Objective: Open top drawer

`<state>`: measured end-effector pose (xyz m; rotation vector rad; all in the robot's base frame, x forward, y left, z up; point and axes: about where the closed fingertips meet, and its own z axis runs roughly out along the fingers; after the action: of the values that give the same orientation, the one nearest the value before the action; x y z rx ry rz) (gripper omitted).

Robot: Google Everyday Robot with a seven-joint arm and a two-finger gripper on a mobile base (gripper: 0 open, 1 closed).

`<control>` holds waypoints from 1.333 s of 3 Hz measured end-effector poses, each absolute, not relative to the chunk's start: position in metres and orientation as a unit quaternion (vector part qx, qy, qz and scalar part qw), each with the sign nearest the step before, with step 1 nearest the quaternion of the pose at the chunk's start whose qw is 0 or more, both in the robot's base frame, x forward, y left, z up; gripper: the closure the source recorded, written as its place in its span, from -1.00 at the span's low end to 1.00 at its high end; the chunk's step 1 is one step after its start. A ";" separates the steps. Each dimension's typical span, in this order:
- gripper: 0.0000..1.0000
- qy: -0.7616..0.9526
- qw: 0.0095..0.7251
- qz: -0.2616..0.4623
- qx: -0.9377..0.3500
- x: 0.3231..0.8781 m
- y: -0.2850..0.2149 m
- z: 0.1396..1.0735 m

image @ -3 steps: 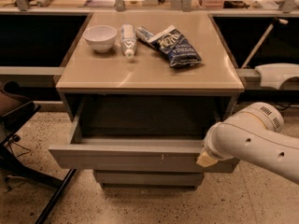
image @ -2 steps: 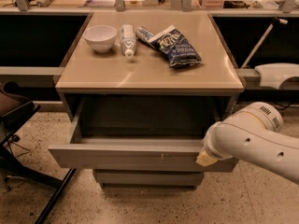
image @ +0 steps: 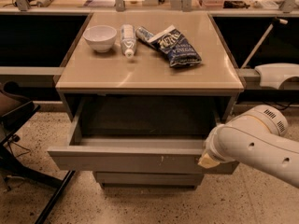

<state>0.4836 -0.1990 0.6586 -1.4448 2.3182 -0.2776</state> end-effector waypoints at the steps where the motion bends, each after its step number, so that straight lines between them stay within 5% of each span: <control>1: 1.00 0.827 0.196 -0.103 -0.516 0.473 -0.206 0.660; 4: 1.00 0.827 0.194 -0.107 -0.517 0.462 -0.212 0.667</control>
Offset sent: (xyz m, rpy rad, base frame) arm -0.2517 -0.1822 0.0391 -0.1822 -0.0532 -0.0137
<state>0.4617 -0.2121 0.6667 -1.4483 2.3186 -0.3005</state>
